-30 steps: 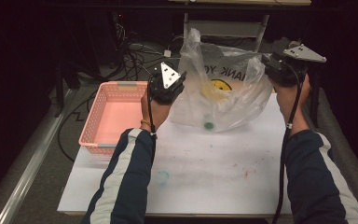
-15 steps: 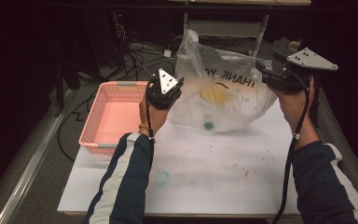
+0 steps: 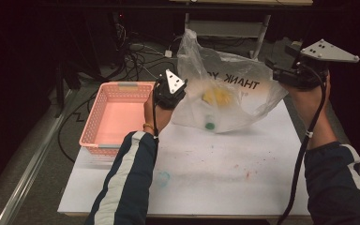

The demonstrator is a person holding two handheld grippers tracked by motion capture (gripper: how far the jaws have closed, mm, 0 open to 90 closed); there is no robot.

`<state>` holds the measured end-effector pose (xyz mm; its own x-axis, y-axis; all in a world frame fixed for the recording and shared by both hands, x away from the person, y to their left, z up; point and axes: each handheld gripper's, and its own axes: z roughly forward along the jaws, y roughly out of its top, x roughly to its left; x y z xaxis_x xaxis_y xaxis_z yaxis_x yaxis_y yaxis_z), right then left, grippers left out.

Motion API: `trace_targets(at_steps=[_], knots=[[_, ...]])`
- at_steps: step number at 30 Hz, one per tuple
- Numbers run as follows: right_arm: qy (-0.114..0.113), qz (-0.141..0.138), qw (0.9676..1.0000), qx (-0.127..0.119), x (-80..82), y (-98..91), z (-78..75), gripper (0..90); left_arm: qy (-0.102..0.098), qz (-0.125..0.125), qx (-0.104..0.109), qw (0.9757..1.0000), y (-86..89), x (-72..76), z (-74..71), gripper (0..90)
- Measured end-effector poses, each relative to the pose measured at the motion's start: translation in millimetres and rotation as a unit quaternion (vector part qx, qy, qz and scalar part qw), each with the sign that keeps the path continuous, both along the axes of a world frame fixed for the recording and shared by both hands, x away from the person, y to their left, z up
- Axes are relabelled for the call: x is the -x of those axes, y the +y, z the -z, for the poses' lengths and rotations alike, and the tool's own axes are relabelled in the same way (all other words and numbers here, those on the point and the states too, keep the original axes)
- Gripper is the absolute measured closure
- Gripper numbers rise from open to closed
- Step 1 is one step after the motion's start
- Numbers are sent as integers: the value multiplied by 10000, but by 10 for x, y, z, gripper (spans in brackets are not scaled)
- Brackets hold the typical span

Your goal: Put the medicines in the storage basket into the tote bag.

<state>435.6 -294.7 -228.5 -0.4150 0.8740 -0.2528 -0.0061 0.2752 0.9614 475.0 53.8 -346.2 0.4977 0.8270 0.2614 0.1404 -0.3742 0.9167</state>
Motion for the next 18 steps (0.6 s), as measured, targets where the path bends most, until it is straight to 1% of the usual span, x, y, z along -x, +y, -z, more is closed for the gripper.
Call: trace_targets(at_steps=[1, 3, 4, 6, 9, 10, 13, 16, 18], knots=[[-34, -32, 10000, -32, 40, -18, 14, 323, 22, -7, -12, 10000, -6, -6, 9, 697], [-119, 19, 9999, -66, 140, -34, 62, 313, 31, 2, -14, 10000, -13, -8, 20, 697], [-160, -35, 9998, -94, 189, -44, 95, 312, 43, 8, -4, 10000, -16, -7, 22, 696], [-263, -34, 9996, -101, 291, -56, 161, 311, 40, 10, -32, 10000, -22, -6, 24, 697], [-413, -86, 9989, -194, 475, -84, 259, 313, 41, 2, -34, 10000, -16, -7, 17, 697], [-425, -115, 9987, -241, 537, -95, 292, 314, 44, -4, -43, 10000, -12, -11, 18, 697], [-537, -189, 9982, -211, 706, -139, 368, 315, 59, -37, -49, 10000, 4, -24, 20, 697], [-473, -258, 9984, -187, 832, -173, 471, 315, 67, -73, -12, 10000, 33, -28, 19, 698], [-363, -237, 9990, -97, 876, -185, 559, 313, 89, -87, 4, 9999, 57, -30, 15, 698]])
